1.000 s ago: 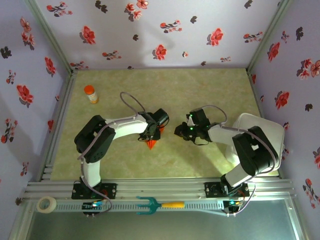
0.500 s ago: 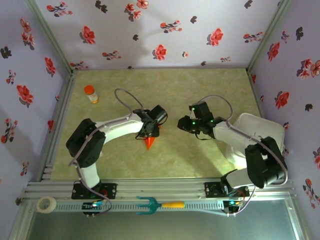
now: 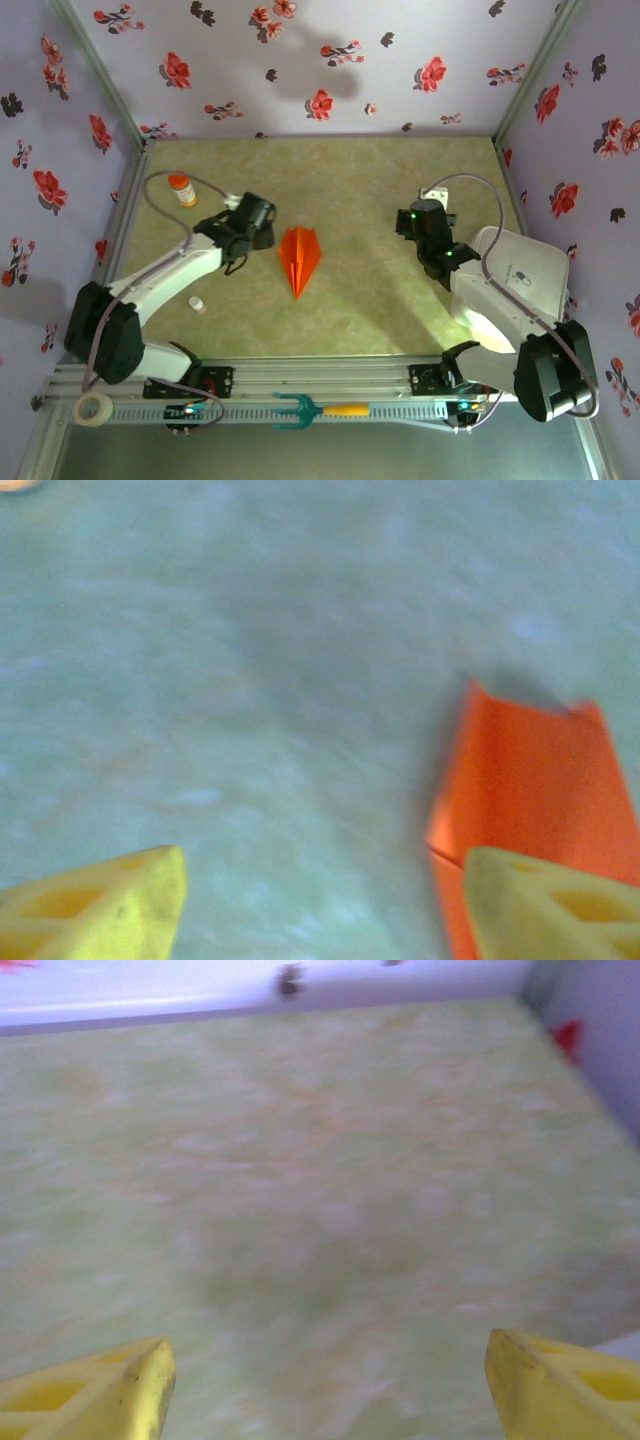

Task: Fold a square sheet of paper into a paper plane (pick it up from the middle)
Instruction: Reset both arms

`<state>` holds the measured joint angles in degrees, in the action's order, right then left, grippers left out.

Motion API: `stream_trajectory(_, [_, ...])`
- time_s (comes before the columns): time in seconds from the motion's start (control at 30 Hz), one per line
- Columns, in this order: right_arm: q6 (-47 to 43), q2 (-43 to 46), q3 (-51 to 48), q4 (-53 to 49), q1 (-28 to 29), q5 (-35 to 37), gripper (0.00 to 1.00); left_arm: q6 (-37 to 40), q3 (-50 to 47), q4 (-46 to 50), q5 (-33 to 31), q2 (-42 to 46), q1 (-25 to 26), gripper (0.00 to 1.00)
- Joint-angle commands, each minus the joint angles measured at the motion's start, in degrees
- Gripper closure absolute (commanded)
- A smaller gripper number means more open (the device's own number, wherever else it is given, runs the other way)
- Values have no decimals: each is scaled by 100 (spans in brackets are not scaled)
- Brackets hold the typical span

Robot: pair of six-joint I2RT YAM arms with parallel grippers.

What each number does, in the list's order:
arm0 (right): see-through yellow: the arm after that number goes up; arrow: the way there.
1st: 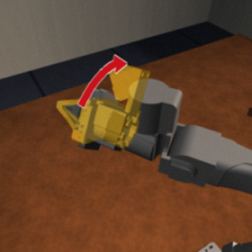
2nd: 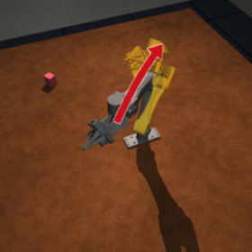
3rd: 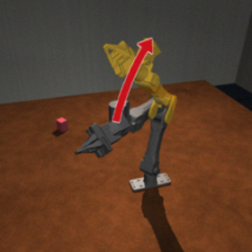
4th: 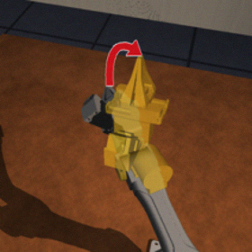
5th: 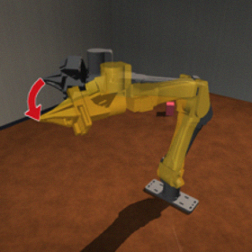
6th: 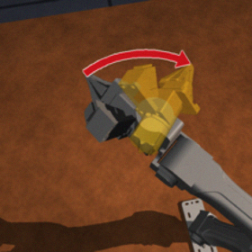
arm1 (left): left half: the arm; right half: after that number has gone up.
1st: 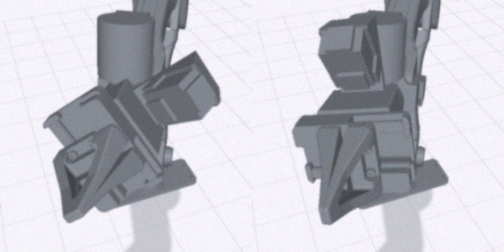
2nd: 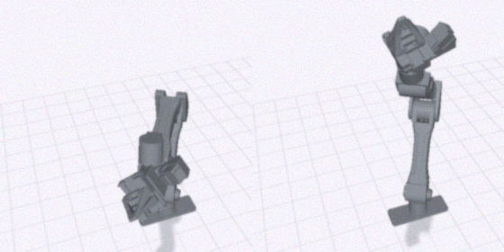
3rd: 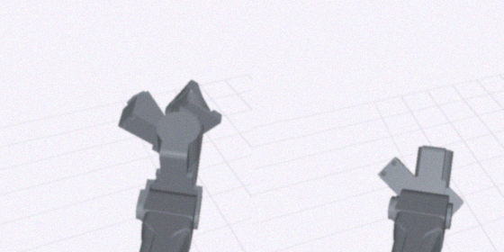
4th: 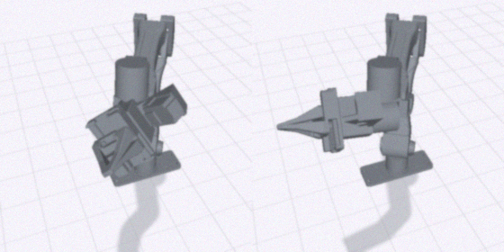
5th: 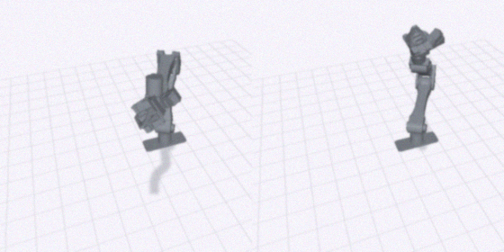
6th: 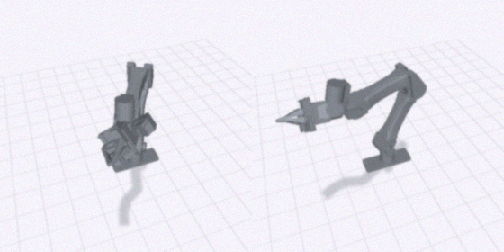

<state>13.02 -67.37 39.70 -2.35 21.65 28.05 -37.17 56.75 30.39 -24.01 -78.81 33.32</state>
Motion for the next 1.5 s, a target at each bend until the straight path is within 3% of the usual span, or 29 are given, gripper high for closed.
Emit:
stream_trajectory(0.0, [-659, -437, -416, 1298, -566, 765, 18, 890, -539, -854, -342, 297, -753, 14])
stream_trajectory(0.07, [-950, -708, -570, 1813, -775, 580, 19, 1253, -786, -1315, -310, 392, -1248, 9])
stream_trajectory(0.23, [-1080, -1087, -972, 2871, -1176, -45, 18, 2100, -1454, -2441, -452, 658, -2108, 9])
stream_trajectory(0.37, [-1229, -1491, -1200, 3741, -1400, -827, 19, 3177, -2256, -3927, -913, 792, -2314, 8])
stream_trajectory(0.5, [-1251, -1802, -1422, 4433, -1525, -1193, 18, 3914, -2997, -5651, -638, 497, -2527, 8])
stream_trajectory(0.57, [-1131, -1725, -1615, 4612, -1760, -1743, 18, 4079, -3208, -6314, -535, 249, -2571, 7])
stream_trajectory(0.7, [-1138, -2380, -2248, 6618, -1899, -2148, 18, 4113, -3372, -7043, 44, 12, -2705, 6])
stream_trajectory(0.77, [-1194, -2097, -2100, 5833, -1899, -2221, 17, 3942, -3325, -6991, 423, 2, -2853, 6])
stream_trajectory(0.83, [-1039, -2187, -1814, 5455, -1901, -1865, 1, 3774, -3347, -7147, 848, -48, -2994, 6])
stream_trajectory(0.9, [-803, -2191, -1705, 5222, -2008, -1654, 1, 3714, -3684, -8086, 1317, -358, -3104, 6])
stream_trajectory(1.0, [-800, -2210, -1748, 5351, -2033, -1679, 1, 3828, -4061, -9506, 1401, -1092, -3111, 6])
stream_trajectory(1.07, [-809, -2159, -1747, 5254, -2024, -1653, 1, 3718, -3864, -8807, 1436, -882, -3160, 5])
stream_trajectory(1.17, [-811, -2191, -1753, 5312, -2024, -1671, 1, 3368, -3464, -8168, 977, -943, -3240, 4])
stream_trajectory(1.2, [-814, -2185, -1733, 5270, -2024, -1693, 1, 3391, -3514, -8383, 933, -1003, -3240, 0])
stream_trajectory(1.47, [-809, -2186, -1731, 5273, -2024, -1691, 1, 3348, -3548, -8397, 857, -968, -3236, 0])
